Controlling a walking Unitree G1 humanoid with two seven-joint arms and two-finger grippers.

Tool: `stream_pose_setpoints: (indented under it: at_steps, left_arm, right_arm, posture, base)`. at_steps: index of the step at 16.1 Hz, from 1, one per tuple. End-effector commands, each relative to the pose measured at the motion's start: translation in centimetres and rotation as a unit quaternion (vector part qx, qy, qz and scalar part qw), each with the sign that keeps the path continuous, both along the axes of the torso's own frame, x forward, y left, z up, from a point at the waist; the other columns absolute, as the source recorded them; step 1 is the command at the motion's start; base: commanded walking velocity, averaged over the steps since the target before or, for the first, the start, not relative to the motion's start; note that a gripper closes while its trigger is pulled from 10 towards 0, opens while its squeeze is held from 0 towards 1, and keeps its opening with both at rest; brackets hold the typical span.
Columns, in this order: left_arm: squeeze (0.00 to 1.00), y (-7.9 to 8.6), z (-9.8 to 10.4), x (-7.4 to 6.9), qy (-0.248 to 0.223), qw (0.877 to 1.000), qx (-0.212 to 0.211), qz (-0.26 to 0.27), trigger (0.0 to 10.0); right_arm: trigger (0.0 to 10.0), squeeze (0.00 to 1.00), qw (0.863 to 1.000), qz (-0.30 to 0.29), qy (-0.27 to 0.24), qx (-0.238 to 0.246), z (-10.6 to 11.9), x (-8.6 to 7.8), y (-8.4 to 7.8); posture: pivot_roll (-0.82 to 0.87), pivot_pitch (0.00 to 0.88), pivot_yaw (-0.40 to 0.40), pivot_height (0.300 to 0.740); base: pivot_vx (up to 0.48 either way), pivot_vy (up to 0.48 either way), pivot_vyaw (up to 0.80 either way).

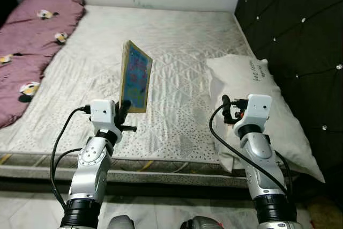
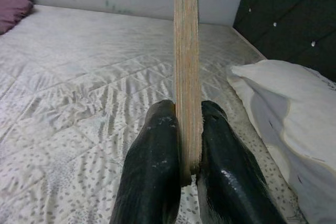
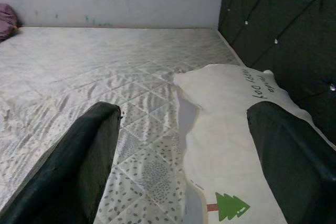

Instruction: Clean up the room

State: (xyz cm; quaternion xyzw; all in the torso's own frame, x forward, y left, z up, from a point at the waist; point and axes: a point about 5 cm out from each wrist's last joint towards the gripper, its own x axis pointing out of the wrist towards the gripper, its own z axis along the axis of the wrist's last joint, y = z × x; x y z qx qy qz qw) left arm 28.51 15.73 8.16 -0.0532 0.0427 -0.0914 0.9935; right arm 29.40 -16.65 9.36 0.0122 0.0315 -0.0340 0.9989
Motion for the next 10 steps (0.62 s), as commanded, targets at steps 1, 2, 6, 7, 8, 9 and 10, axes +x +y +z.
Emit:
stream_pose_setpoints:
  at_steps: [1, 2, 6, 7, 8, 9, 10]
  left_arm:
    - [0.00, 0.56, 1.21, 0.34, -0.027, 1.000, 0.000, 0.003, 10.0]
    - [0.00, 0.49, 1.25, 0.31, -0.029, 1.000, -0.003, -0.001, 10.0]
    - [0.00, 0.36, 1.41, 0.21, -0.034, 0.999, -0.014, -0.012, 10.0]
    - [0.00, 0.35, 1.41, 0.21, -0.034, 0.999, -0.015, -0.012, 10.0]
    - [0.00, 0.35, 1.39, 0.20, -0.034, 0.999, -0.016, -0.014, 10.0]
    - [0.00, 0.34, 1.40, 0.20, -0.034, 0.999, -0.017, -0.015, 10.0]
    - [0.00, 0.34, 1.37, 0.19, -0.032, 0.999, -0.017, -0.016, 10.0]
  right_arm:
    - [10.0, 0.00, 1.000, 0.004, -0.006, 0.002, 0.31, 0.12, 0.43]
    - [10.0, 0.00, 1.000, 0.004, -0.005, 0.004, 0.32, 0.11, 0.42]
    - [10.0, 0.00, 1.000, 0.003, -0.004, 0.004, 0.31, 0.14, 0.37]
    - [10.0, 0.00, 1.000, 0.003, -0.004, 0.004, 0.30, 0.15, 0.37]
    - [10.0, 0.00, 1.000, 0.003, -0.003, 0.005, 0.28, 0.15, 0.37]
    - [10.0, 0.00, 1.000, 0.002, -0.002, 0.005, 0.25, 0.16, 0.36]
    - [10.0, 0.00, 1.000, 0.001, -0.002, 0.007, 0.23, 0.16, 0.34]
  posture:
    - [-0.02, 0.000, -0.022, 0.740]
    - [-0.02, 0.000, -0.022, 0.740]
    - [-0.02, 0.000, -0.023, 0.740]
    - [-0.02, 0.000, -0.022, 0.740]
    - [-0.02, 0.000, -0.023, 0.740]
    - [-0.02, 0.000, -0.022, 0.740]
    - [-0.02, 0.000, -0.022, 0.740]
  base:
    - [0.000, 0.000, 0.00]
    - [0.000, 0.000, 0.00]
    - [0.134, 0.000, 0.00]
    - [0.292, 0.000, 0.00]
    - [0.296, 0.000, 0.00]
    - [0.292, 0.000, 0.00]
    - [0.296, 0.000, -0.44]
